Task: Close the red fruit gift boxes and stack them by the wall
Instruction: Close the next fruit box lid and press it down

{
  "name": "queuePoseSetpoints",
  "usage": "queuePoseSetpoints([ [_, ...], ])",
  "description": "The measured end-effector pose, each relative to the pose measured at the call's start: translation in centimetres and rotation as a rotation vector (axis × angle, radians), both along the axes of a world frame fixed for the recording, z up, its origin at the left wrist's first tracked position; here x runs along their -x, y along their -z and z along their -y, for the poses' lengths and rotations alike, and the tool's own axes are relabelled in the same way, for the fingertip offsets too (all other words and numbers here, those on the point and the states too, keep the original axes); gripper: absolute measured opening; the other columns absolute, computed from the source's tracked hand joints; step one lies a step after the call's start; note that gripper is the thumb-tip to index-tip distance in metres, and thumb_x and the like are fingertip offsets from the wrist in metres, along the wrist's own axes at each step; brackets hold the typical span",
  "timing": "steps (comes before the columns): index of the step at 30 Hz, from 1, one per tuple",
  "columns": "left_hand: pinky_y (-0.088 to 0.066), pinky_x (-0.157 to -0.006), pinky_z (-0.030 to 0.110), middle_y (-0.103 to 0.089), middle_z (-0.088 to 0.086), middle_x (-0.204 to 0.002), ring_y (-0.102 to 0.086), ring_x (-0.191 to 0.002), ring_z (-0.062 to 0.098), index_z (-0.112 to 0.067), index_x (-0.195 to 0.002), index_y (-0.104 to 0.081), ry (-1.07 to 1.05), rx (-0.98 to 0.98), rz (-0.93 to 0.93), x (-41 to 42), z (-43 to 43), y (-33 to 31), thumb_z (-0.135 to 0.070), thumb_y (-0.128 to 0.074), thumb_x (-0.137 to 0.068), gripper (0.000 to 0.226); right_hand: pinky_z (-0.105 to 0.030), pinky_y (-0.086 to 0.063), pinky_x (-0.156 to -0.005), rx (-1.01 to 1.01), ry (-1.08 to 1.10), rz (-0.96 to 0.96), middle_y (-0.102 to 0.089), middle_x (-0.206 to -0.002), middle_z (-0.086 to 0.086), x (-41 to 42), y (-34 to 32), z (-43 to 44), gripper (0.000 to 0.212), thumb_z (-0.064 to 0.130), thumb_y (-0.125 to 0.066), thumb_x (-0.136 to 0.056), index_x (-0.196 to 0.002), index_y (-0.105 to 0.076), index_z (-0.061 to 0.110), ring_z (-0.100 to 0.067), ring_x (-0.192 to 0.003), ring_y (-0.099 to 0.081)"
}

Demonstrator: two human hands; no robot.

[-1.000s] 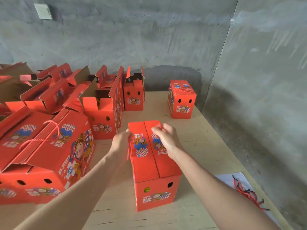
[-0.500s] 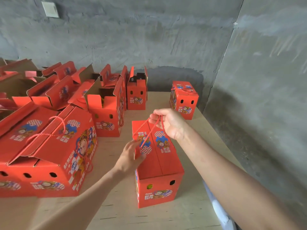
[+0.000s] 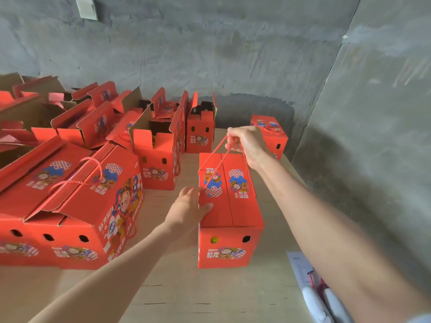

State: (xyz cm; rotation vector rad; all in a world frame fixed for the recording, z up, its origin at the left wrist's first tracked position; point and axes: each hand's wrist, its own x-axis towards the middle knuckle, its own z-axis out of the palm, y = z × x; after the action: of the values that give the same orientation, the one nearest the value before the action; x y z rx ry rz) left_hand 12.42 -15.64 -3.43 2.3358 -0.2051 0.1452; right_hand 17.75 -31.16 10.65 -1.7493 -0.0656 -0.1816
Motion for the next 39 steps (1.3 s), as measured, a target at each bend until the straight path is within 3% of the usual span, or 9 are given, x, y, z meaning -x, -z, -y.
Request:
queuePoseSetpoints([
  [7,-0.042,-0.099,0.030,-0.050,0.007,-0.138,-0.054,-0.118,0.023,-0.017,-0.143,-0.041,0.131,0.013,-0.074,0.4,0.0,2.2,-0.015,-0.058,-0.092,0.054,-0.032,-0.042,-0.077,0.169,0.054,0.017,-0.056,-0.052,-0.004,-1.1,2.7,0.5,0.034,0.006,-0.054,-0.087,-0.053,-0.051,0.007,-0.017,-0.062,-0.054],
  [11,-0.045,-0.094,0.030,-0.058,0.007,-0.131,-0.059,-0.110,0.025,-0.018,-0.139,-0.048,0.142,-0.001,-0.085,-0.3,-0.1,2.9,-0.006,-0.053,-0.091,0.050,-0.031,-0.030,-0.057,0.792,0.052,0.099,-0.054,-0.071,-0.015,-0.1,5.5,2.4,0.034,0.015,-0.052,-0.095,-0.063,-0.050,0.002,-0.023,-0.065,-0.046],
  [14,-0.043,-0.098,0.027,-0.056,0.008,-0.133,-0.057,-0.115,0.021,-0.014,-0.135,-0.052,0.130,0.083,-0.096,-0.8,0.1,3.1,-0.010,-0.054,-0.092,0.043,-0.041,-0.040,-0.095,1.289,0.125,0.062,-0.047,-0.127,-0.018,1.7,8.4,3.3,0.049,0.039,-0.052,-0.094,-0.122,-0.048,-0.001,-0.032,-0.118,-0.045],
  [16,-0.042,-0.103,0.032,-0.049,0.007,-0.139,-0.053,-0.120,0.021,-0.012,-0.135,-0.053,0.142,0.123,-0.053,-0.5,0.4,3.8,-0.019,-0.061,-0.091,0.045,-0.046,-0.021,-0.114,1.282,0.030,0.029,-0.006,-0.158,-0.014,3.5,11.0,3.8,0.084,0.051,-0.050,-0.092,-0.151,-0.009,0.009,-0.033,-0.145,-0.011],
  [19,-0.044,-0.099,0.031,-0.046,0.010,-0.137,-0.054,-0.116,0.024,-0.007,-0.125,-0.060,0.135,0.070,0.204,0.6,1.1,4.6,-0.017,-0.062,-0.091,0.036,-0.048,-0.005,-0.118,1.299,-0.197,0.095,0.010,-0.161,-0.004,5.6,14.8,4.3,0.069,0.049,-0.041,-0.097,-0.151,0.000,0.038,-0.033,-0.147,0.006],
  [26,-0.046,-0.078,0.029,-0.071,0.011,-0.090,-0.069,-0.081,0.026,-0.001,-0.080,-0.075,0.220,-0.078,0.625,0.2,1.5,5.2,-0.040,-0.035,-0.099,0.058,-0.059,-0.048,-0.088,1.415,-0.015,0.058,-0.055,-0.136,-0.014,7.5,17.7,2.7,0.051,0.045,-0.037,-0.088,-0.132,-0.056,0.026,-0.041,-0.118,-0.056],
  [31,-0.050,-0.073,0.030,-0.072,0.009,-0.088,-0.070,-0.078,0.025,-0.004,-0.077,-0.074,0.216,-0.165,0.571,-2.5,1.6,4.9,-0.037,-0.043,-0.097,0.049,-0.062,-0.041,-0.094,1.370,-0.039,0.068,-0.046,-0.144,-0.014,4.5,18.3,3.3,0.049,0.044,-0.037,-0.093,-0.137,-0.050,0.028,-0.044,-0.125,-0.048],
  [35,-0.043,-0.086,0.033,-0.070,0.005,-0.091,-0.067,-0.090,0.028,-0.009,-0.088,-0.071,0.098,-0.363,0.418,-6.9,3.6,2.9,-0.016,-0.064,-0.085,0.010,-0.061,0.006,-0.111,1.288,0.017,-0.096,0.015,-0.159,-0.010,-0.2,17.9,2.1,0.061,0.038,-0.037,-0.099,-0.152,-0.005,0.036,-0.043,-0.144,0.010],
  [39,-0.010,-0.112,0.035,-0.050,-0.004,-0.134,-0.029,-0.135,0.021,-0.027,-0.118,-0.059,0.004,-0.611,0.203,-11.3,5.7,1.4,-0.015,-0.047,-0.090,0.032,-0.061,-0.031,-0.106,1.313,0.154,-0.012,-0.024,-0.152,-0.022,-1.6,18.4,-0.1,0.078,0.042,-0.071,-0.078,-0.146,-0.036,0.026,-0.050,-0.135,-0.030],
])
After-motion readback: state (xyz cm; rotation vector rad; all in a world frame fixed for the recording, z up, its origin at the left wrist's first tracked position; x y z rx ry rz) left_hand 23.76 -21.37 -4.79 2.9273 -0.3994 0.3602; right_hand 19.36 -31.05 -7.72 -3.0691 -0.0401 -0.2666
